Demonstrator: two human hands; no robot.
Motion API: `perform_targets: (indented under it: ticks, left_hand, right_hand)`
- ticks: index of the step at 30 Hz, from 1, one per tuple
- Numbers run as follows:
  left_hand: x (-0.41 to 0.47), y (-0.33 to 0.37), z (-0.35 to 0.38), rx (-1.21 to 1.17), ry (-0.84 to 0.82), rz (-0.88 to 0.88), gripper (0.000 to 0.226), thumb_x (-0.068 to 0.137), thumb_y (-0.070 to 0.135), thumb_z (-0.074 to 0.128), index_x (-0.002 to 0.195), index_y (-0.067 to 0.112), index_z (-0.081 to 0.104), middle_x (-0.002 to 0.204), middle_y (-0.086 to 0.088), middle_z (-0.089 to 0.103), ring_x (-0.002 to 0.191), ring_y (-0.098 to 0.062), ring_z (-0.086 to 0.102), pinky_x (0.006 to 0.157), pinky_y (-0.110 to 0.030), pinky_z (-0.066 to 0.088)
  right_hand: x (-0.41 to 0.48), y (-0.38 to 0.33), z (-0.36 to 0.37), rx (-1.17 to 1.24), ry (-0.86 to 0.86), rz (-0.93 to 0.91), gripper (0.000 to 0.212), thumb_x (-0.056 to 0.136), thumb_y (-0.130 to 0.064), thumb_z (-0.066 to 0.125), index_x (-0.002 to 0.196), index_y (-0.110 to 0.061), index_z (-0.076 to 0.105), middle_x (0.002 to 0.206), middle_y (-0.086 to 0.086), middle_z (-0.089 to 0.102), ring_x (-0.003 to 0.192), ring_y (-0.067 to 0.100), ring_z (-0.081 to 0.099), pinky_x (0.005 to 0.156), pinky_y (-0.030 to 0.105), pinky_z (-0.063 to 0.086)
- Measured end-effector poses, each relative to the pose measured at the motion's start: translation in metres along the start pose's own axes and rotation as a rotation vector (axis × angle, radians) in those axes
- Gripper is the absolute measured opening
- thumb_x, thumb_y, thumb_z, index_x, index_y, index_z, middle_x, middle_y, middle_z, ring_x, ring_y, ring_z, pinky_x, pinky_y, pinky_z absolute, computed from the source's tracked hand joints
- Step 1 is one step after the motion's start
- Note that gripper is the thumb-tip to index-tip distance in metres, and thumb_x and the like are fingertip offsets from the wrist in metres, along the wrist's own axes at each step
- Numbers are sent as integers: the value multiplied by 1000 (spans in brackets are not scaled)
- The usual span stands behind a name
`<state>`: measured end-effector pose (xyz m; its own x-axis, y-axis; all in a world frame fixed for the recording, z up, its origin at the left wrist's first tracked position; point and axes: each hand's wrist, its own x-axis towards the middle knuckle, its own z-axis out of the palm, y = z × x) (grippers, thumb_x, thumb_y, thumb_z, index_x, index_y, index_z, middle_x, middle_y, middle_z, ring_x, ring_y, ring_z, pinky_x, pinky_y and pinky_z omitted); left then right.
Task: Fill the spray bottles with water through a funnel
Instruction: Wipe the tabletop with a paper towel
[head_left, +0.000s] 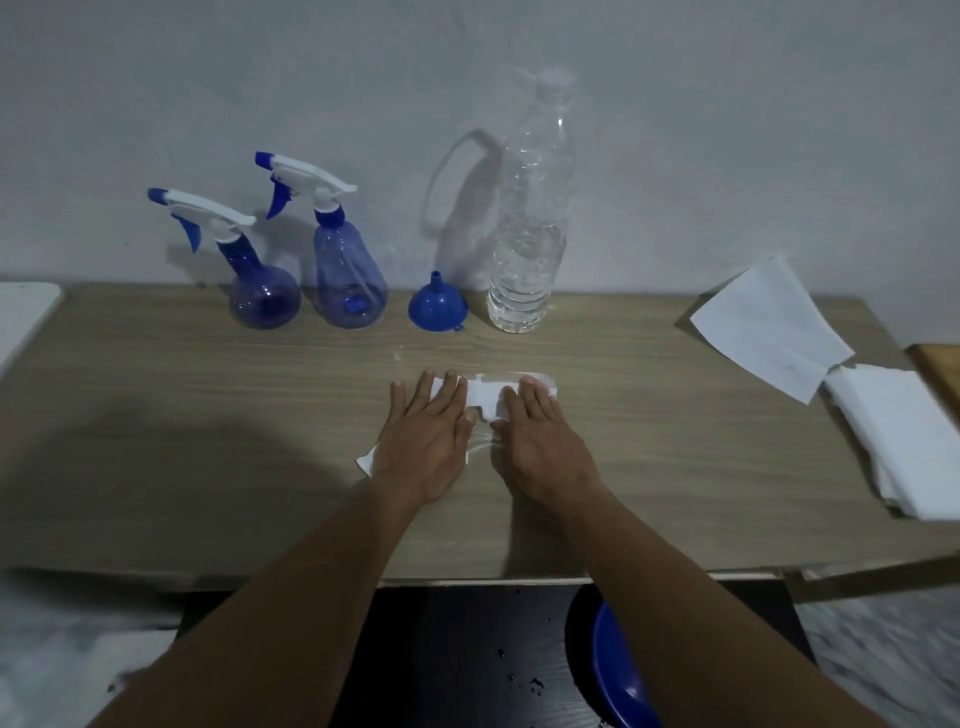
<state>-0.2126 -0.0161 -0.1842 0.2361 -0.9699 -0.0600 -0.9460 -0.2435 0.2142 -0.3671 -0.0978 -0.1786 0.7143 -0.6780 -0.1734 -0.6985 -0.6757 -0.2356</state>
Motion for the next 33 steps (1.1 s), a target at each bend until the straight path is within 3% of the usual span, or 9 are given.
perform_targets:
  ticks: [2,4,7,13,17,21,27,30,33]
  left_hand:
    - [-11,-1,-1,-13,-13,26,56,106,40,13,157,17,20,165,4,16,153,-21,3,123,-50,-1]
    - [-24,-7,-4,-6,-22,64,56,106,41,13,157,18,18,165,4,14,153,-20,2,123,-50,-1]
    - [-39,-21,-10,12,-63,111,58,106,44,11,158,19,12,166,4,9,153,-18,-1,123,-50,0]
    - [-76,-70,-11,49,-102,223,64,100,48,-1,158,21,6,166,4,6,153,-17,-4,124,-47,1]
    - [-96,-97,-19,90,-125,267,72,93,48,-10,158,22,6,166,5,5,153,-19,-2,123,-51,3]
    - [-115,-120,-27,111,-128,272,57,105,42,8,158,22,5,166,7,3,153,-19,-6,121,-56,1]
    - [-142,-164,-39,159,-137,285,57,105,40,15,158,22,0,166,7,0,153,-20,-7,120,-59,1]
    - [-152,-198,-46,205,-147,253,61,104,42,18,157,22,-2,166,6,-2,153,-22,-6,118,-62,-1]
    - [-163,-233,-56,235,-159,202,63,99,45,8,157,23,-1,166,7,-1,153,-23,-5,116,-63,0]
  right_hand:
    - [-12,-6,2,45,-13,33,67,101,-34,3,157,-3,22,166,23,11,156,32,0,126,41,2]
    - [-26,-18,3,65,-19,60,56,107,-23,20,158,-2,13,166,24,7,156,31,-2,126,40,-1]
    - [-44,-44,5,81,-4,88,60,106,-18,32,158,-1,8,166,24,5,156,31,-4,127,40,-3]
    - [-60,-108,26,153,24,160,60,109,-39,19,160,-7,11,166,23,8,156,31,-3,127,42,-1]
    - [-61,-145,37,161,17,192,61,110,-36,16,158,1,10,167,21,8,156,28,-1,127,41,1]
    - [-69,-185,53,130,64,216,90,95,-57,-11,156,6,7,165,25,5,156,32,-2,125,39,-5]
    - [-62,-239,75,70,57,241,117,75,-64,-43,156,8,1,164,29,-1,154,35,-10,126,44,-4]
    - [-53,-272,75,75,37,226,115,75,-65,-40,156,8,0,164,29,-3,154,34,-10,126,44,-4]
    - [-38,-306,71,102,-15,204,99,89,-65,-15,156,6,-2,165,26,-5,155,31,-11,125,40,-8]
